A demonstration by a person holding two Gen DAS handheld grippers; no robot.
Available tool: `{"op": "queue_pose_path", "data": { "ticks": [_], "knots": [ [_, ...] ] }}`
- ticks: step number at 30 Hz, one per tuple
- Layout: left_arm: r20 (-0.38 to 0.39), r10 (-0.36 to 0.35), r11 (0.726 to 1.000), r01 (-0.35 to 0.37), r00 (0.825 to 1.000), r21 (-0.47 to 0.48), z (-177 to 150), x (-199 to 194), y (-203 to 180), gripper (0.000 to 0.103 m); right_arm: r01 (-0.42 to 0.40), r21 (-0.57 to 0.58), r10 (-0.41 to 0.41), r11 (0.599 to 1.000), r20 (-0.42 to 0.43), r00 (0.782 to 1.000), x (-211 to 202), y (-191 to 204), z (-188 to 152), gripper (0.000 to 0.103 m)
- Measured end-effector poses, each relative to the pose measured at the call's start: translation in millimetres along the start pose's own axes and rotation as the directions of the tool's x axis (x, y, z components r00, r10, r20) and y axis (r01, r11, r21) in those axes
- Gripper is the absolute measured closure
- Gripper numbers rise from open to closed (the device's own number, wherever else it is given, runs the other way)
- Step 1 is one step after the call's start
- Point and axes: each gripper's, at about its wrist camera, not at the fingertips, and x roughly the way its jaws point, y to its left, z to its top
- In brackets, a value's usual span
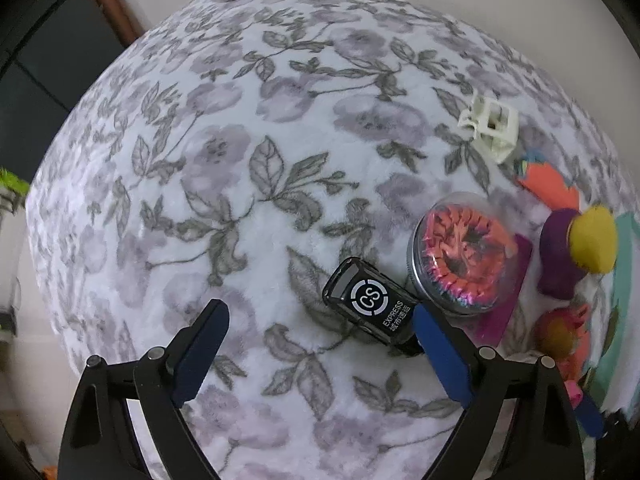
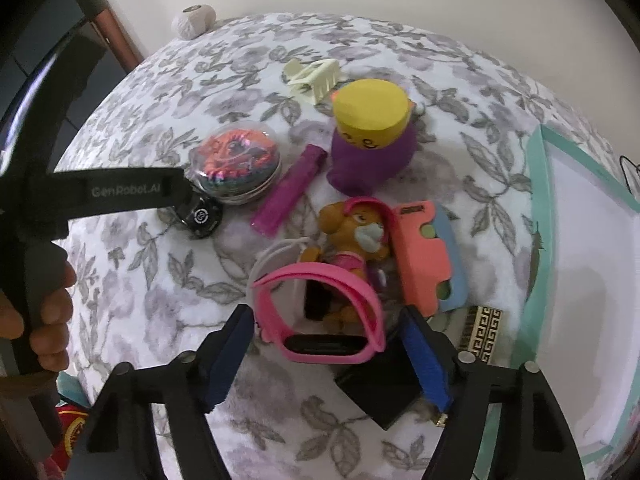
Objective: Organize rigid objects
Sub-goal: 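Move the left tool to the black toy car while the right tool approaches the pink watch band, then close the left tool on the black toy car while the right tool grasps the pink watch band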
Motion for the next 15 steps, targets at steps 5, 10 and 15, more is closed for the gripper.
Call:
{"op": "queue_pose_path", "data": {
  "ticks": [5,10,15],
  "knots": [
    [-0.019,-0.075,0.995,0.073,0.997,-0.062,-2,8,0,0.016,0.004,0.000,-0.004,1.000,-0.001,1.000,2,2,2,0.028],
    [0.004,-0.093,0.990,0.093,0.996,-0.109,-7,16,4,0.016,-0.001,0.005,0.001,1.000,-0.001,1.000,1,1,1,0.028],
    [0.020,-0.039,0.999,0.040,0.999,-0.021,-12,9,-15,0.017,0.002,-0.003,-0.002,1.000,-0.004,1.000,2,2,1,0.028]
  ]
}}
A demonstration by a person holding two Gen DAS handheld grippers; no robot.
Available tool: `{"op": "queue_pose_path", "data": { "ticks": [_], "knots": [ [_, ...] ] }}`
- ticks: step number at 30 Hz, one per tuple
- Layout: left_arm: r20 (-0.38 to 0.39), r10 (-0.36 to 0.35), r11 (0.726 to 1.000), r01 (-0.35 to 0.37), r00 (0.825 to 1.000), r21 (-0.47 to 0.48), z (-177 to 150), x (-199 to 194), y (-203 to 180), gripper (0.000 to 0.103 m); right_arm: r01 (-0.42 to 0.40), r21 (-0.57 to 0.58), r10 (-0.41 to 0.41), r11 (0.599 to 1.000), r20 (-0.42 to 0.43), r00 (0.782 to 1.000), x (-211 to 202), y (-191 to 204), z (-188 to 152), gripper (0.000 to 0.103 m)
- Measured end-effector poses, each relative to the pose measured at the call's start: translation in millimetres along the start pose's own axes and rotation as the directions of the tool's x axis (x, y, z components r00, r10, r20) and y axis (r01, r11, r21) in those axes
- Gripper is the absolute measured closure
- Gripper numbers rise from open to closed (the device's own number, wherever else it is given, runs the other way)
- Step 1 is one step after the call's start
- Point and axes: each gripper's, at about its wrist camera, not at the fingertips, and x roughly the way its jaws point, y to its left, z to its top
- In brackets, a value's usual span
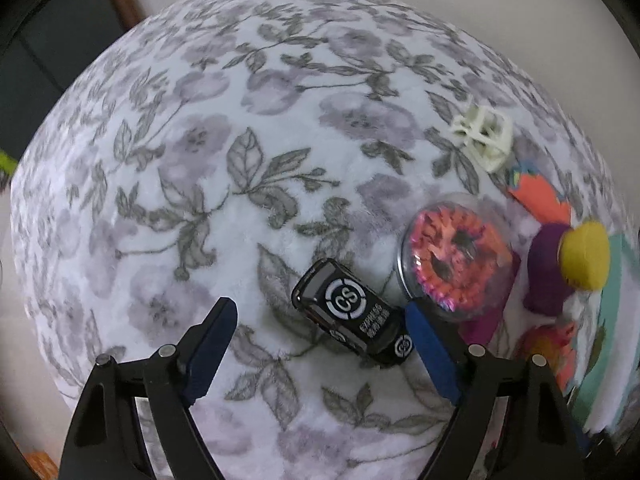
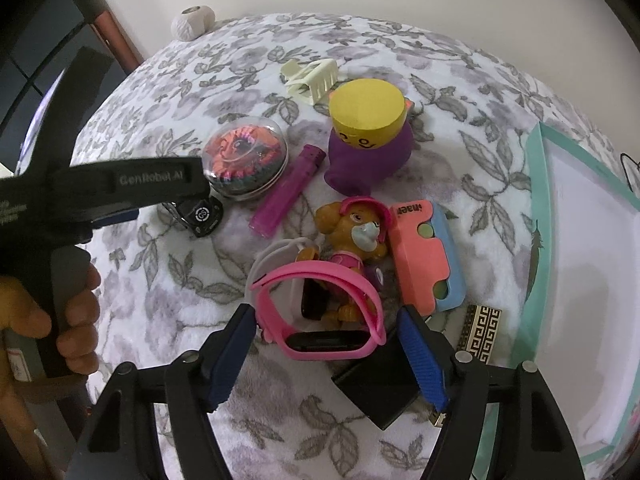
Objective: Organize rigid objects
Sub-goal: 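Close the left tool on the black toy car while the right tool grasps the pink watch band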
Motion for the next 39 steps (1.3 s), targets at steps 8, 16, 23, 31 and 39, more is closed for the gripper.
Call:
{"op": "queue_pose_path", "data": {
  "ticks": [8,16,23,31,39],
  "knots": [
    [-0.033,0.062,0.990,-0.057,0.998,0.132,-10,-10,8,0.019,-0.015,0.017,0.015,1.000,-0.002,1.000,-2,-2,-1,0.027],
    [-0.076,-0.123,0.992,0.125,0.990,0.026,-4,-1,33,0.019,-0.024,0.007,0.024,1.000,0.003,1.000,-3,0,-2,0.035],
    [-0.034,-0.139,0.990,0.138,0.990,-0.031,-2,3,41,0.033,-0.044,0.019,0.044,0.999,0.012,0.999,-5,-4,-2,0.035],
    [0.020,-0.088,0.995,0.089,0.996,-0.043,7,12,31,0.034,-0.048,0.030,0.048,0.998,0.015,0.999,-5,-7,-3,0.035],
    [0.021,-0.106,0.991,0.108,0.994,-0.084,10,9,33,0.049,-0.071,0.045,0.070,0.996,0.024,0.997,-7,-10,-3,0.035]
  ]
}}
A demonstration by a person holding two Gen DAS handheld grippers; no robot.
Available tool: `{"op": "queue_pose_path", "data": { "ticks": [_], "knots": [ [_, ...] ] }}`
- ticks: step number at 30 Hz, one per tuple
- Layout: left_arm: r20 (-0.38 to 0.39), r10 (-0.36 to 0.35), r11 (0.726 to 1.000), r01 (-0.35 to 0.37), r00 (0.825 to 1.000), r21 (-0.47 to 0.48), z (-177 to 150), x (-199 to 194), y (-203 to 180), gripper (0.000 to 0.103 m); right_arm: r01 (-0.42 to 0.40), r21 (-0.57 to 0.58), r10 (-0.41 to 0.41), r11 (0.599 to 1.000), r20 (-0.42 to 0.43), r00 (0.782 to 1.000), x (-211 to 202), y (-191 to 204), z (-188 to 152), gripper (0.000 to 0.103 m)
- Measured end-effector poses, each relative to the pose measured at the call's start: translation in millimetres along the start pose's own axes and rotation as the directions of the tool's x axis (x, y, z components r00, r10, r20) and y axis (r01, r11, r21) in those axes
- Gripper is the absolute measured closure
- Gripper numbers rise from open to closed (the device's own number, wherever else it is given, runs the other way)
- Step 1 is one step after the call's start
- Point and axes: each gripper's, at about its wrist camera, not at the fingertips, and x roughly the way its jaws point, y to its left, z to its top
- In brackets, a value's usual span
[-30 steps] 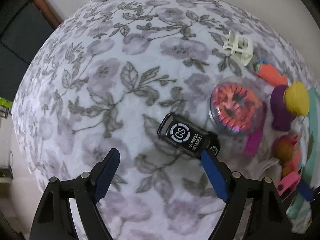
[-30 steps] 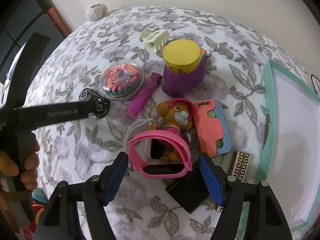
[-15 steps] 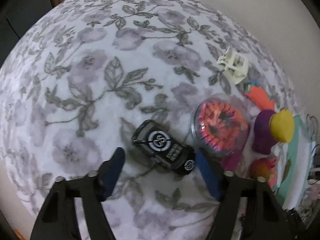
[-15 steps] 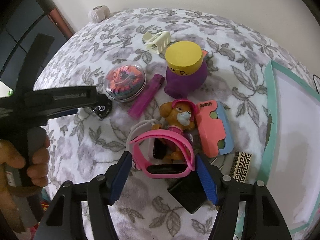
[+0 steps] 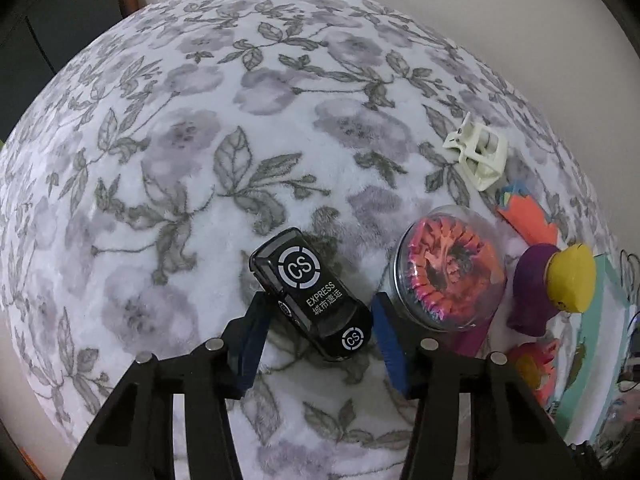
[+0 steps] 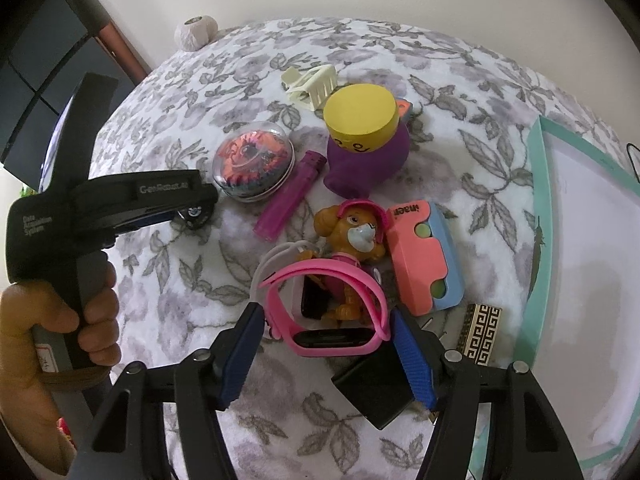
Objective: Organize rigid objects
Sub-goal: 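Close the left tool on the black toy car while the right tool grasps the pink watch band, then lift the black car with the left tool while the right tool carries the band over the teal box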
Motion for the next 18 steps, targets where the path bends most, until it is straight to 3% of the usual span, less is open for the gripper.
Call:
{"op": "queue_pose_path", "data": {
  "ticks": [11,18],
  "knots": [
    [0.012,-0.015,0.999,0.015,1.000,-0.050,5,-28,22,0.050,-0.034,0.013,0.034,0.999,0.037,0.999,-16,-1,2,0.035],
    [0.144,-0.067,0.996,0.075,0.987,-0.048,13,-87,20,0.050,-0.046,0.021,0.043,0.999,0.138,0.989,-57,-8,8,0.035]
  ]
}}
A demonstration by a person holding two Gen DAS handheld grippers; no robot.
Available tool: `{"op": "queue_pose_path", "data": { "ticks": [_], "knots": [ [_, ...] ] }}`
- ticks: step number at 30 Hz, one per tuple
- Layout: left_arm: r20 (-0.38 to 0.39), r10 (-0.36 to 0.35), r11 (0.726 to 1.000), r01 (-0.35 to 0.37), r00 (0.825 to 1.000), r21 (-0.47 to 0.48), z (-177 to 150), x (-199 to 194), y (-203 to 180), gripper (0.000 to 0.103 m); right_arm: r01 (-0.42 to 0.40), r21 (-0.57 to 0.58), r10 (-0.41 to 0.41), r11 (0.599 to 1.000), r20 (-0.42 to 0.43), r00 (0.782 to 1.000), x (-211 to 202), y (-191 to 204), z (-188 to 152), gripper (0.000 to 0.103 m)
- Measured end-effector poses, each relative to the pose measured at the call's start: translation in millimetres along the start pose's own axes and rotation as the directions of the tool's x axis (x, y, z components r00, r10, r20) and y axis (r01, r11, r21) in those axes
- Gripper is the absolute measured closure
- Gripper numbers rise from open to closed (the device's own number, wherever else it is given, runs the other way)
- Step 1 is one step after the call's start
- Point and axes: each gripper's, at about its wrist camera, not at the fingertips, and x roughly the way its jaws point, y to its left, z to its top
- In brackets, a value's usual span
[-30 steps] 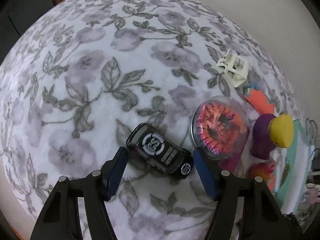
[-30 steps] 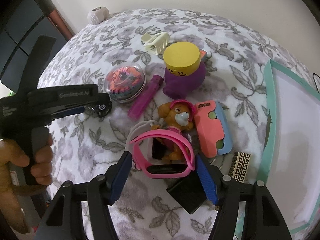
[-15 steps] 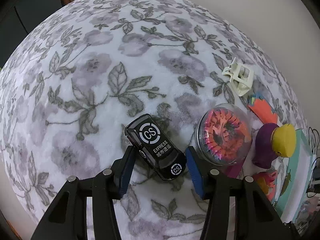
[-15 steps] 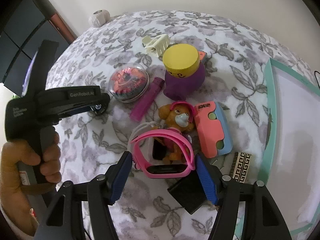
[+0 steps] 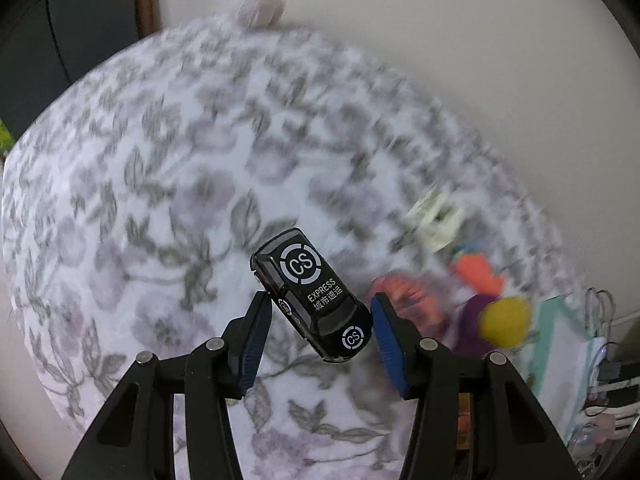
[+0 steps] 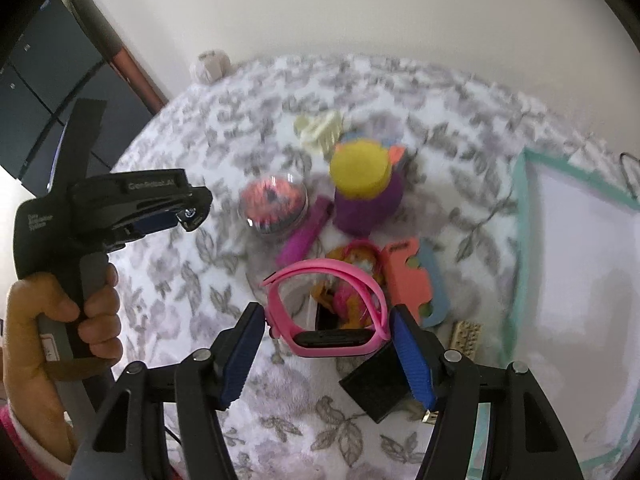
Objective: Organize rigid objects
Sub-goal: 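Lift the black car with the left tool while the right tool carries the band over the teal box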
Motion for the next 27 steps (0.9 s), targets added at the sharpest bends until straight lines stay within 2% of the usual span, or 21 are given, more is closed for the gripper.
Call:
{"op": "queue_pose_path", "data": {
  "ticks": [5,7,11,16,21,23,27],
  "knots": [
    [0.121,-0.065,0.994,0.054,0.991,0.091,1,-51,-31,0.050,0.063,0.035,-0.067,0.997,0.112,0.991,-44,-20,9,0.035],
    [0.152,-0.092,0.988,0.071,0.984,0.138,-3,-65,-48,0.050,0.098,0.062,-0.106,0.993,0.141,0.984,-58,-33,10,0.035],
    [0.192,-0.136,0.968,0.090,0.972,0.233,-13,-82,-84,0.050,0.109,0.134,-0.131,0.985,0.172,0.976,-76,-67,12,0.035],
    [0.180,-0.169,0.930,0.097,0.969,0.354,-34,-81,-128,0.050,0.185,0.211,-0.224,0.960,0.179,0.958,-95,-110,4,0.035],
    [0.157,-0.201,0.891,0.114,0.967,0.439,-52,-78,-167,0.050,0.215,0.291,-0.275,0.932,0.184,0.944,-109,-147,-6,0.035],
    [0.158,-0.218,0.872,0.120,0.963,0.474,-60,-79,-185,0.050,0.256,0.312,-0.322,0.915,0.180,0.929,-114,-158,-10,0.035],
    [0.152,-0.257,0.823,0.134,0.954,0.552,-83,-77,-223,0.050,0.293,0.339,-0.365,0.894,0.172,0.915,-118,-174,-16,0.035]
  ]
}}
